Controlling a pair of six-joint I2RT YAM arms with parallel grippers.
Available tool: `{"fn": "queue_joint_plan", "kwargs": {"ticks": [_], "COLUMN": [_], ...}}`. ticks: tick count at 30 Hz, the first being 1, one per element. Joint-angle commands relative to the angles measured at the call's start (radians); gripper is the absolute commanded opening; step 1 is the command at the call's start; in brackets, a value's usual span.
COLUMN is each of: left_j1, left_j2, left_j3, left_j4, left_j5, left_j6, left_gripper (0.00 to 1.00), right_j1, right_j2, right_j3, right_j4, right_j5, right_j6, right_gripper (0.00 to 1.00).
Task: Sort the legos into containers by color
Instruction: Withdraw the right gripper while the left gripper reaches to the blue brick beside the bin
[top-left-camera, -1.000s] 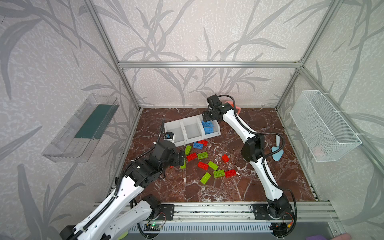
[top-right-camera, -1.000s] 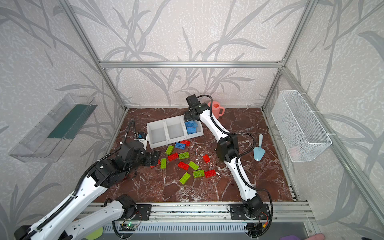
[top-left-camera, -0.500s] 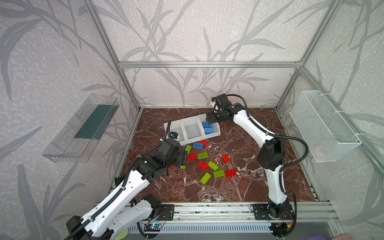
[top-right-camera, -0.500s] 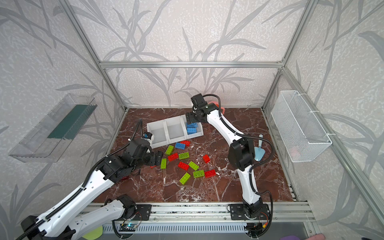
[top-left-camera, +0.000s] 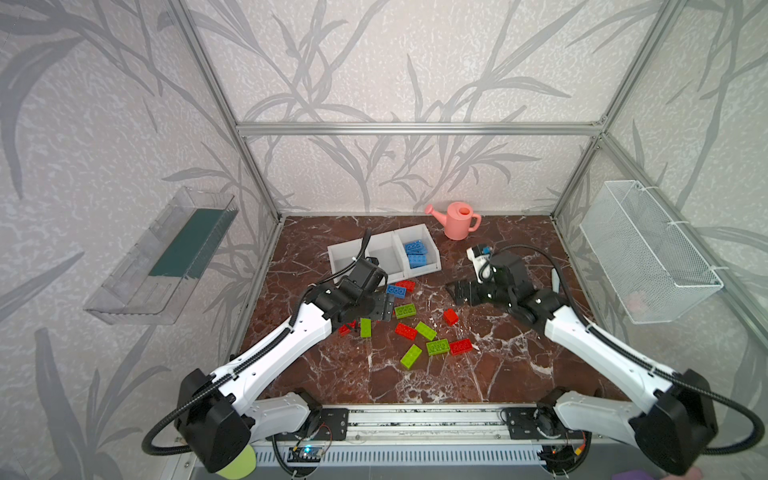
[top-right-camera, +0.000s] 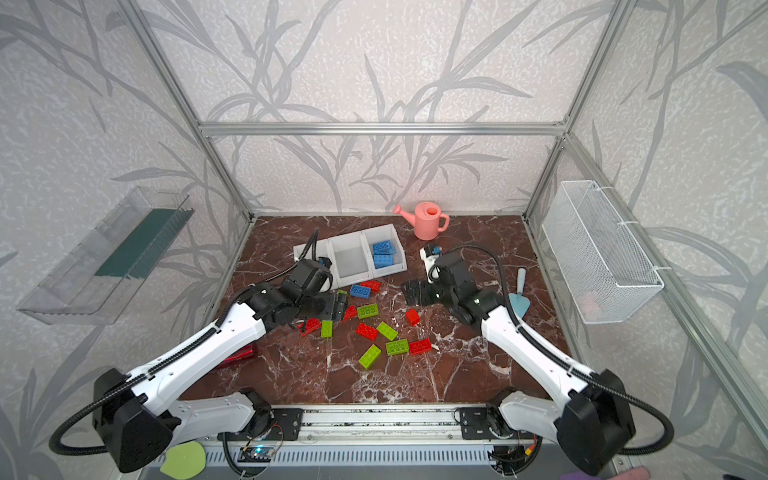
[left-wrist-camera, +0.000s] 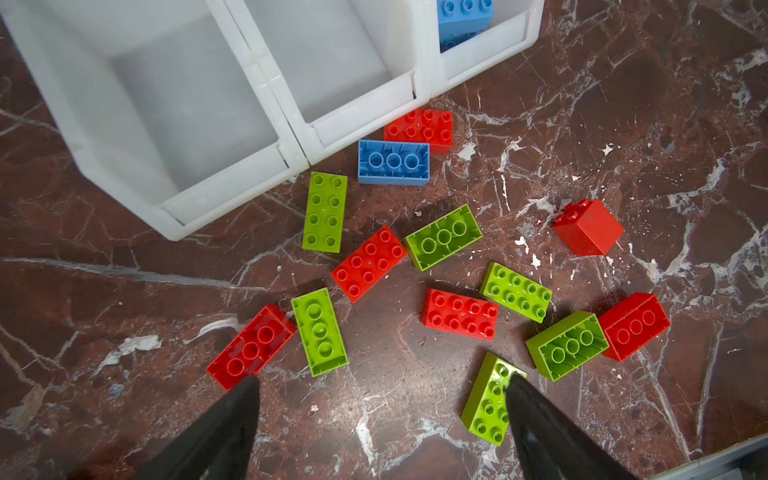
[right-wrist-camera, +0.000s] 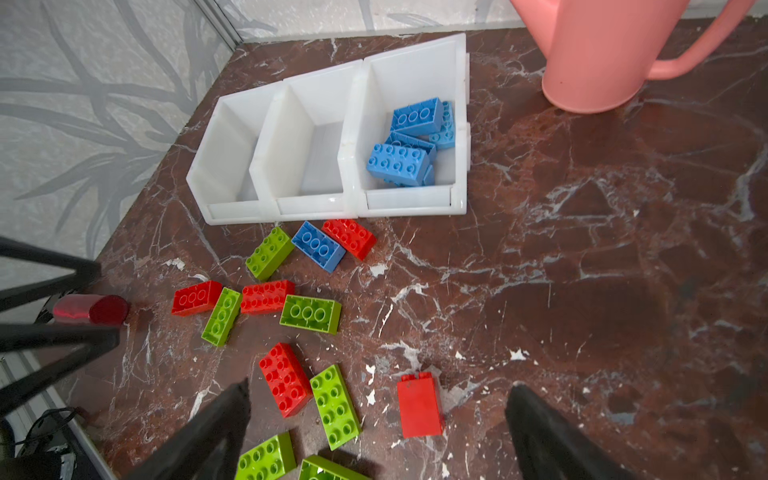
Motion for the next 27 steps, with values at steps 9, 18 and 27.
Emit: {"fn": "queue_joint_plan", "kwargs": {"ticks": [9, 18, 27], "left_j1": [-0.001, 0.004, 0.026], "left_j2": [0.295, 0.543, 0.692], "left_j3": [0.15, 0.293, 0.38], "left_j4": [0.088, 0.085, 0.103], "left_j5": [0.017, -0.024, -0.032], "left_j6": [0.011, 0.048, 0.065], "left_gripper": [0.92, 0.9, 0.89], "right_j1": [0.012, 0.013, 0.013], "right_j2": [-0.262, -0.324, -0.289], "right_j3": [-0.38, -0.515, -0.524], "right_j4": [0.24, 0.36, 0.404], "right_j5": [-0.051, -0.014, -0.036], "right_j6": [0.126, 0.144, 0.159], "right_gripper": [0.97, 0.97, 0.97]}}
